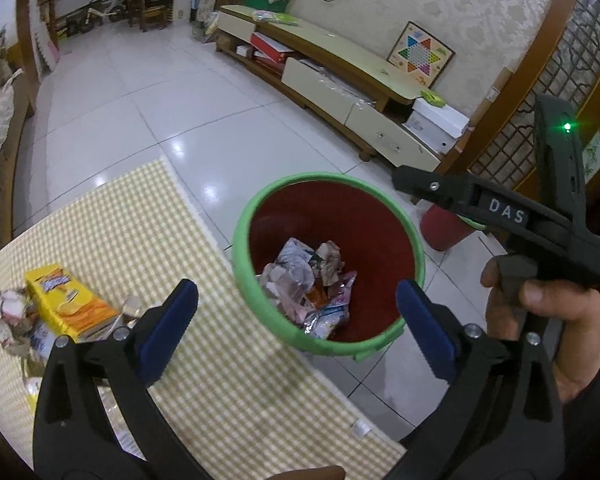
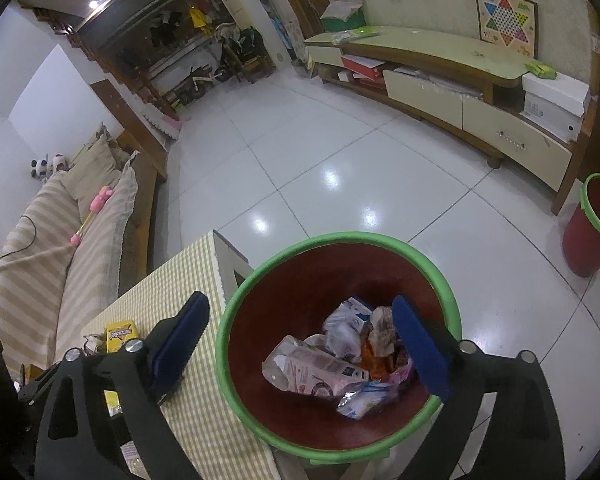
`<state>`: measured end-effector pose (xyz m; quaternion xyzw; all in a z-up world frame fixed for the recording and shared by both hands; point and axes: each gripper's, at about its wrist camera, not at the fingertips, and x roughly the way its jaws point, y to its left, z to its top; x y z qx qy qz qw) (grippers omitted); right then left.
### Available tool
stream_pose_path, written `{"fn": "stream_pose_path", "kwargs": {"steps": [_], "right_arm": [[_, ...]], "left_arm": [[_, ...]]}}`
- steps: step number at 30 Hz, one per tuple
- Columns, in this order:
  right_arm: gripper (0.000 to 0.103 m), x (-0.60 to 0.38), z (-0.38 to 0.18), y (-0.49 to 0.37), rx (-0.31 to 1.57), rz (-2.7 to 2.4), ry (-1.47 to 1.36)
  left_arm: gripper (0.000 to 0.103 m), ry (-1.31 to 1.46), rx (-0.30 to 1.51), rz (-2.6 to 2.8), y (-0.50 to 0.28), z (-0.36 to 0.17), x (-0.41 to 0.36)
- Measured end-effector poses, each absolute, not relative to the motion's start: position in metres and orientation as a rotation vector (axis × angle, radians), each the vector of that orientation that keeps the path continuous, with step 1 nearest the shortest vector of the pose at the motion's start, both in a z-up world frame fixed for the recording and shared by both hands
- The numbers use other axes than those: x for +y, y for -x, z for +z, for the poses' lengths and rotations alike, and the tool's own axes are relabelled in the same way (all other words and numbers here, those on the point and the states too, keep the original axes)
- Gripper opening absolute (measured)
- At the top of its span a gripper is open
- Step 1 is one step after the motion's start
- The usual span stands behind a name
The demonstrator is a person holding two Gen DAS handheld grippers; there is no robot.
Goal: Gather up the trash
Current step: 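Move both tools back over the table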
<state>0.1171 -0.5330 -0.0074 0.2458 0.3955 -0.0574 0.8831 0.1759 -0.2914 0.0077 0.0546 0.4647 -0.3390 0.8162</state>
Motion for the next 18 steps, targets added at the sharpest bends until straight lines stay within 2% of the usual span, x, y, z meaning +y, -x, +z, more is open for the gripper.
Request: {"fn": "stream_pose_path", "kwargs": {"steps": [18], "right_arm": [[0.093,-0.455,-0.003,-0.131,0.86,0.009,-0.367]], "left_arm": [[0.097,-0.002,0.961,-0.519,-0.164,0.022,-0.175]]}}
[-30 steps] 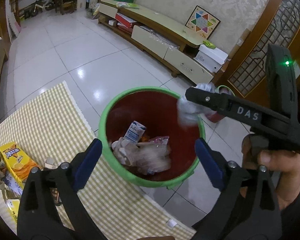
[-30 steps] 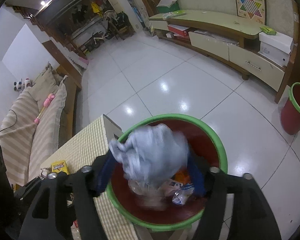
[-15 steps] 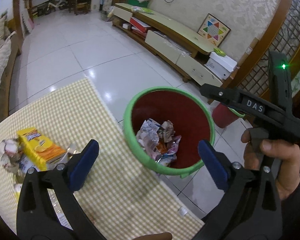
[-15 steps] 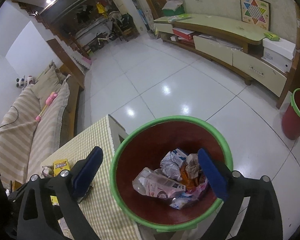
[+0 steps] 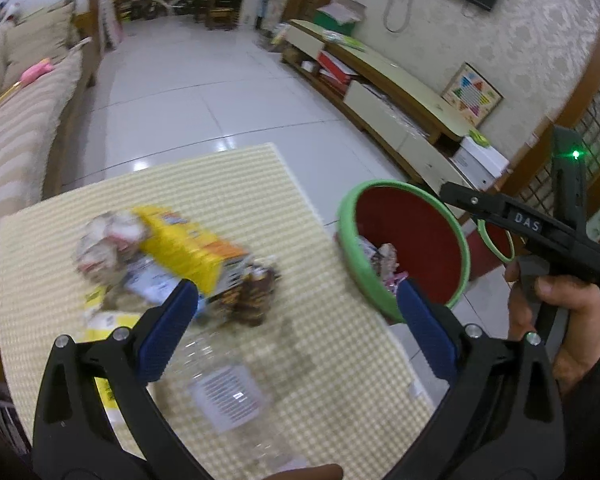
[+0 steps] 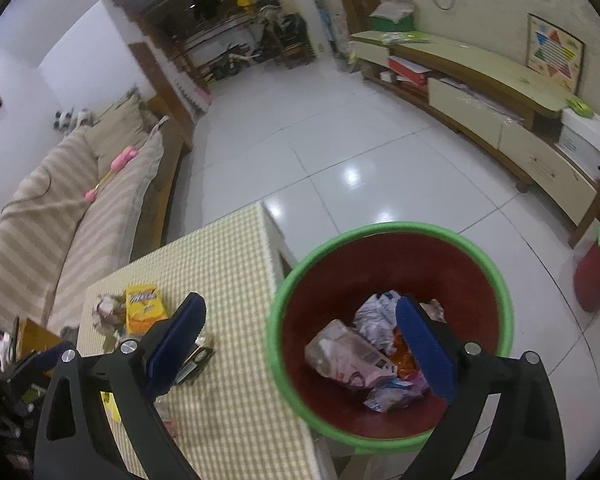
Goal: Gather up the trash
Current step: 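Move both tools back over the table, then grasp the yellow medicine packet with the left tool while the right tool grasps the yellow iced-tea carton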
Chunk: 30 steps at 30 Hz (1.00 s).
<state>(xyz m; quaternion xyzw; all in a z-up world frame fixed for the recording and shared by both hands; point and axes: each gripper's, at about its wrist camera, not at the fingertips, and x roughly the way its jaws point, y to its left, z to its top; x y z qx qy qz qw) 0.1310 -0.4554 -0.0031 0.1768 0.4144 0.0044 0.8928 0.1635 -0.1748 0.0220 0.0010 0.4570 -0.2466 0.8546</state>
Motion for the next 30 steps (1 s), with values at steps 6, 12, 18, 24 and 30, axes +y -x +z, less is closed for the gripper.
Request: {"fn": "stream_pose_path", "kwargs": {"steps": [6,12,18,24,30], "right_arm": [[0.093,-0.41,-0.009,-0.136,0.886,0.087,-0.294],[0.093,-0.369,-0.017,-0.144,0.921,0.149,-0.229],[0.093,-0.333,-0.025,-0.153,0.943,0.202,-0.148],[0.093,-0.309,-0.038,-0.164,0.975,0.234,-0.1],[0.093,-0.292,-0.055,-0.18,1.008,0.255,-0.063]], "left_arm": [[0.097,0.065,0.973,-0.408,-0.162,0.012,-0.108],[0.097,0.139,1.006,-0.298,-0.164,-0.009,-0.054],[0.097,0.185,1.058,-0.239,-0.162,-0.037,-0.025],[0.097,0.197,1.122,-0.241,-0.161,-0.071,-0.013],[0.097,0.157,1.173,-0.232,-0.169,-0.093,-0.02]]}}
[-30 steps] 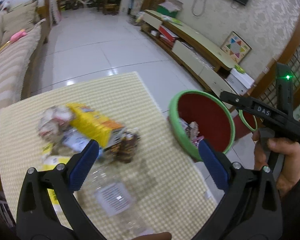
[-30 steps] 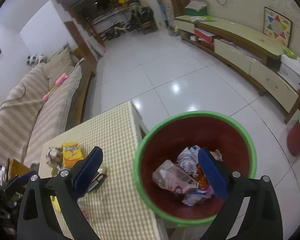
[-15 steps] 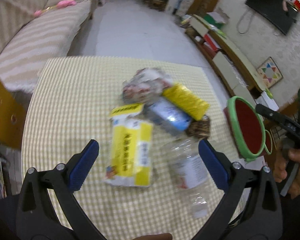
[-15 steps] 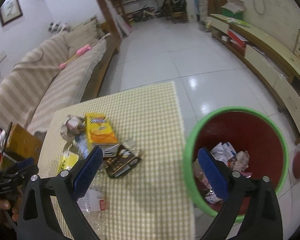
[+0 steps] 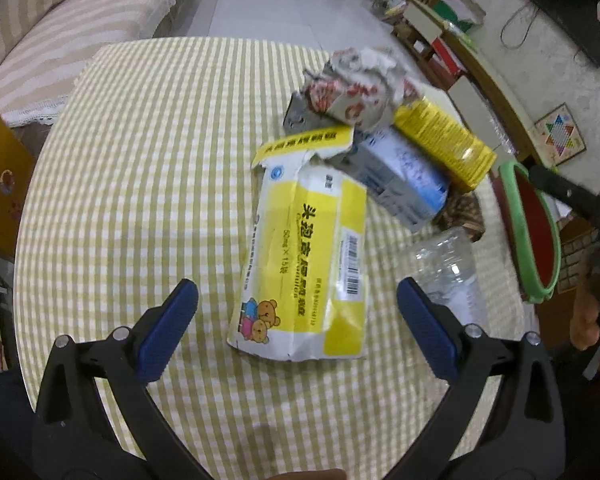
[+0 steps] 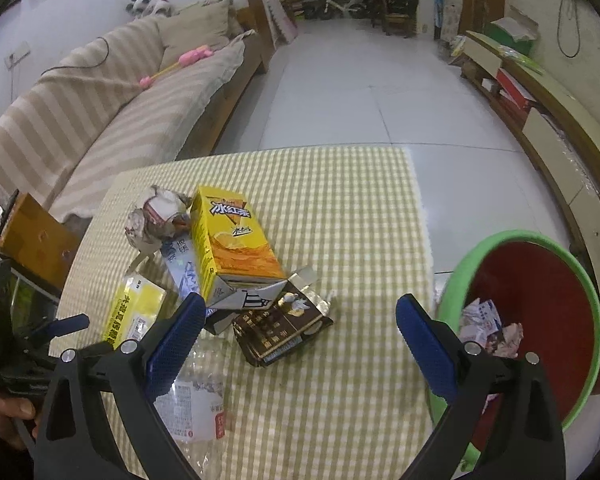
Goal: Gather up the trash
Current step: 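Grasp the yellow medicine packet with the left tool while the right tool grasps the yellow iced-tea carton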
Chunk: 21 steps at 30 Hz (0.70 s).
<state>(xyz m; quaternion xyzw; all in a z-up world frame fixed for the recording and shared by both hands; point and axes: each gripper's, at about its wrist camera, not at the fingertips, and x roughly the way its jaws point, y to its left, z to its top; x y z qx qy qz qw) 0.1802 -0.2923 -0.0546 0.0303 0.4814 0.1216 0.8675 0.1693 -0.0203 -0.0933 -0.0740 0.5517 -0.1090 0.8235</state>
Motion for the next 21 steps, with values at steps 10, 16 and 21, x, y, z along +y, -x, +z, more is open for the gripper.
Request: {"fn": "stream_pose_path", "kwargs": {"steps": [10,16,21], "right_arm": [[0.093,-0.272,-0.075,-0.204,1.069,0.33,-0.077],[0.093,-0.266,-0.086,-0.215,1.104,0.369,-0.121],[0.093,-0.269,-0.093,-0.225,1.137,0.395,-0.189]], "left_arm": [[0.097,0.079,1.193,-0.237,-0.195,-0.114,-0.041],[0.077,0.088,1.184,-0.227,-0.201,-0.121,-0.041],[0.061,0.162,1.175,-0.212,-0.207,-0.118,-0.023]]}}
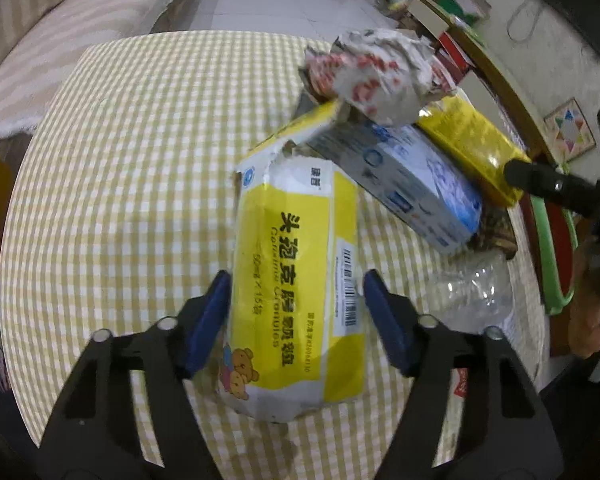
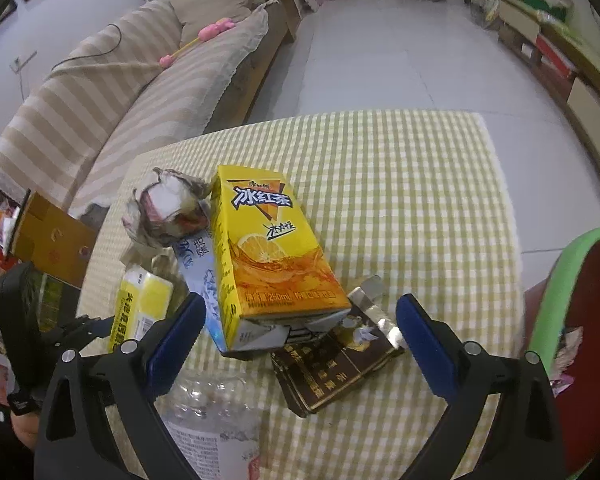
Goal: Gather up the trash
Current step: 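Grasp the yellow medicine packet with the left tool while the right tool grasps the yellow iced-tea carton, then carry the yellow packet and iced-tea carton over the green bin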
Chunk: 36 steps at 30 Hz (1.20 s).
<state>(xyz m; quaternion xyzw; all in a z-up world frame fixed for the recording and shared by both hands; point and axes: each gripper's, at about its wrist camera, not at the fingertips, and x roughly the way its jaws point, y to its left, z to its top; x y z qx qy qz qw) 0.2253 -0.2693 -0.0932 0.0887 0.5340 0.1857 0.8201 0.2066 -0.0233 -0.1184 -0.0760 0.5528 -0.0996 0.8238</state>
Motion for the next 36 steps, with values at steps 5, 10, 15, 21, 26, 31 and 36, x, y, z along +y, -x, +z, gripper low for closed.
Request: {"fn": "stream_pose_path", "kwargs": {"steps": [5,10,15,21,26,31,36], "right_arm": [[0.086,-0.269,-0.102,-0.234,1.18,0.422,-0.25],[0.071,-0.267,-0.102,-0.239,1.185,0.471,-0.292],[0.064,-0.26,-0.098,-0.237,1.178,0.485,-0.292],[0.063,-0.265,-0.077,-0.216,1.105,0.49,-0.267],[0.063,-0.264,-0.061,-0.2,1.064,0.471,-0.217],[0.062,-0.268,-0.046,-0.183,1.03,0.453,-0.217],[0.062,-0.275,-0.032,-0.168,0.996,0.449,-0.224]], "left_arm": [[0.059,0.205,1.172,-0.207,-0.208,-0.117,-0.009],[0.059,0.214,1.163,-0.213,-0.205,-0.113,-0.001],[0.058,0.209,1.158,-0.214,-0.196,-0.106,-0.002],[0.058,0.198,1.14,-0.207,-0.185,-0.096,0.006],[0.057,0.19,1.115,-0.198,-0.178,-0.084,0.011],[0.057,0.189,1.095,-0.189,-0.169,-0.073,0.016],[0.057,0.187,1.065,-0.187,-0.156,-0.059,0.016]]}}
